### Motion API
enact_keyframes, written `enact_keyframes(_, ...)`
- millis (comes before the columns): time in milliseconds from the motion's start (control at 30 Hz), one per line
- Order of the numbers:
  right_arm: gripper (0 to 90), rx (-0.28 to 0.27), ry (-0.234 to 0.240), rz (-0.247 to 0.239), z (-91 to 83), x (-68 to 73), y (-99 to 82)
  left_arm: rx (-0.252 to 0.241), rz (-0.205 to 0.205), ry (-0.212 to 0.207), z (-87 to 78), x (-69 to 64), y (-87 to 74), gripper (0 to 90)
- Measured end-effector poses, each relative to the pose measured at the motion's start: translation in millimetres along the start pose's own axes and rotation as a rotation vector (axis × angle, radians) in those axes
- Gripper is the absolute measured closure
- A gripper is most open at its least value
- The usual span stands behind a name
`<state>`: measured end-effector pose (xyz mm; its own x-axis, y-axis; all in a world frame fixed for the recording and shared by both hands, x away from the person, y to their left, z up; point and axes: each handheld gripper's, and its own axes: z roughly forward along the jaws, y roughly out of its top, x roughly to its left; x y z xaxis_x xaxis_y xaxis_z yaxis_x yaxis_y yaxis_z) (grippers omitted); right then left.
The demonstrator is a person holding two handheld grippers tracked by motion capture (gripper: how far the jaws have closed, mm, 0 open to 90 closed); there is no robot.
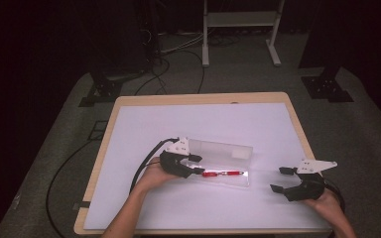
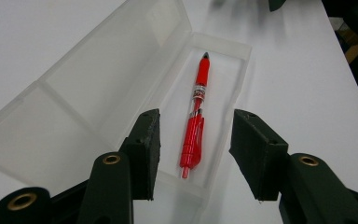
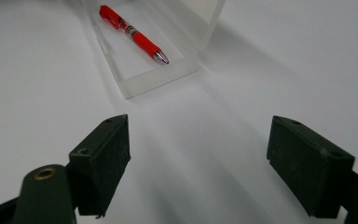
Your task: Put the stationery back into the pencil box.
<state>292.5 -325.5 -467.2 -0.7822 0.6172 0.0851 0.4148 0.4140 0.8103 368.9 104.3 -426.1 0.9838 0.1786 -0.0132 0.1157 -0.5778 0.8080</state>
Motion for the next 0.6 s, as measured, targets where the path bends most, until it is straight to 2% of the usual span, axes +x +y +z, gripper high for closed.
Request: enact_keyframes(600, 20.2, 0.001, -0.002, 0.003, 0.6, 0.1, 0.5, -0.022, -0.035, 0.061, -29.3, -1.4, -20.3, 48.4)
